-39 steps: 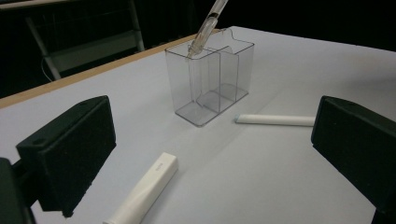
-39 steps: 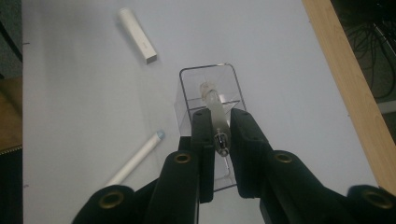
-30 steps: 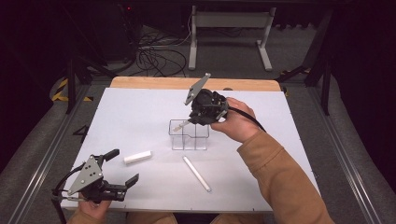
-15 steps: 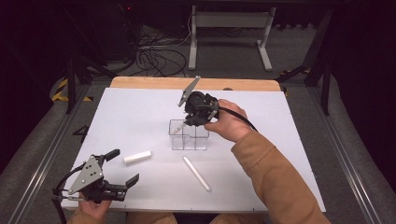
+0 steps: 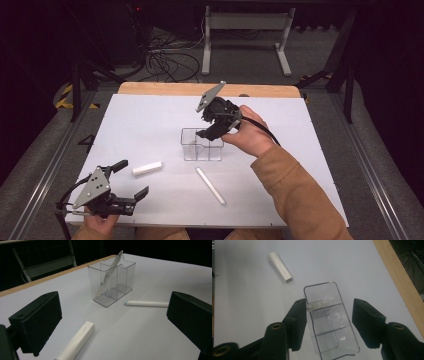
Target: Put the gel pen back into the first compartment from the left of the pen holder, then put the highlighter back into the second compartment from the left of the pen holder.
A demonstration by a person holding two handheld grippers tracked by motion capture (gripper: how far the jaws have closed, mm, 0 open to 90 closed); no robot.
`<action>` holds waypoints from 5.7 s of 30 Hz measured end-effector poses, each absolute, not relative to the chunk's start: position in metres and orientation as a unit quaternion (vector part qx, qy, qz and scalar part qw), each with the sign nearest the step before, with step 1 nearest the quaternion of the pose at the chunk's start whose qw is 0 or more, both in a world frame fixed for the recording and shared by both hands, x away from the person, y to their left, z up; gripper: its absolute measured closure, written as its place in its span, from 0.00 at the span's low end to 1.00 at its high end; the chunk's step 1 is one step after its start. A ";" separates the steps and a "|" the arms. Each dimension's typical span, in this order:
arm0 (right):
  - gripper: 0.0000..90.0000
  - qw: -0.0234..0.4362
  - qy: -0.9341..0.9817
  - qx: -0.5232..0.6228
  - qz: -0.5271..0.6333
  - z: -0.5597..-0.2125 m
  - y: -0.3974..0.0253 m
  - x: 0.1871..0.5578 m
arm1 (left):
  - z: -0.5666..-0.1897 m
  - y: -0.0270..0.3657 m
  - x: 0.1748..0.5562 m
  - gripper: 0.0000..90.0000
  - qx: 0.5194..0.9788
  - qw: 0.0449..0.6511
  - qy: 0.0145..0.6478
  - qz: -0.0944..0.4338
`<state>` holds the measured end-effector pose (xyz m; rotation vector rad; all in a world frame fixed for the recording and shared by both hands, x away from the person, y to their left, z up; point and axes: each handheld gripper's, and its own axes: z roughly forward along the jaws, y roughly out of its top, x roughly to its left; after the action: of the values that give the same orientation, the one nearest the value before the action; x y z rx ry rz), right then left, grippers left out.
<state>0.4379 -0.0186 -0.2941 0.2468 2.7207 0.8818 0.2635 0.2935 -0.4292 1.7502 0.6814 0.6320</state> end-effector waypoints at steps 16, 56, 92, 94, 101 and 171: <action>0.21 0.150 0.892 0.114 0.410 -0.292 -0.071 0.394 | -0.429 0.293 0.264 0.01 0.739 0.547 0.287 0.270; 0.01 0.134 0.845 0.186 0.483 -0.352 -0.122 0.354 | -0.429 0.291 0.264 0.01 0.738 0.547 0.290 0.268; 0.04 0.126 0.854 0.240 0.443 -0.383 -0.098 0.336 | -0.429 0.291 0.263 0.01 0.739 0.547 0.289 0.268; 0.05 0.128 0.855 0.245 0.440 -0.384 -0.095 0.335 | -0.428 0.291 0.263 0.01 0.738 0.547 0.288 0.269; 0.20 0.146 0.856 0.264 0.420 -0.389 -0.082 0.330 | -0.429 0.292 0.263 0.01 0.737 0.548 0.288 0.270; 0.74 0.144 0.870 0.350 0.316 -0.454 -0.021 0.340 | -0.429 0.293 0.262 0.01 0.737 0.549 0.288 0.270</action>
<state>0.3403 -0.0214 -0.4540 1.0095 2.5067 0.9114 0.2624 0.2927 -0.4287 1.7457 0.6823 0.6392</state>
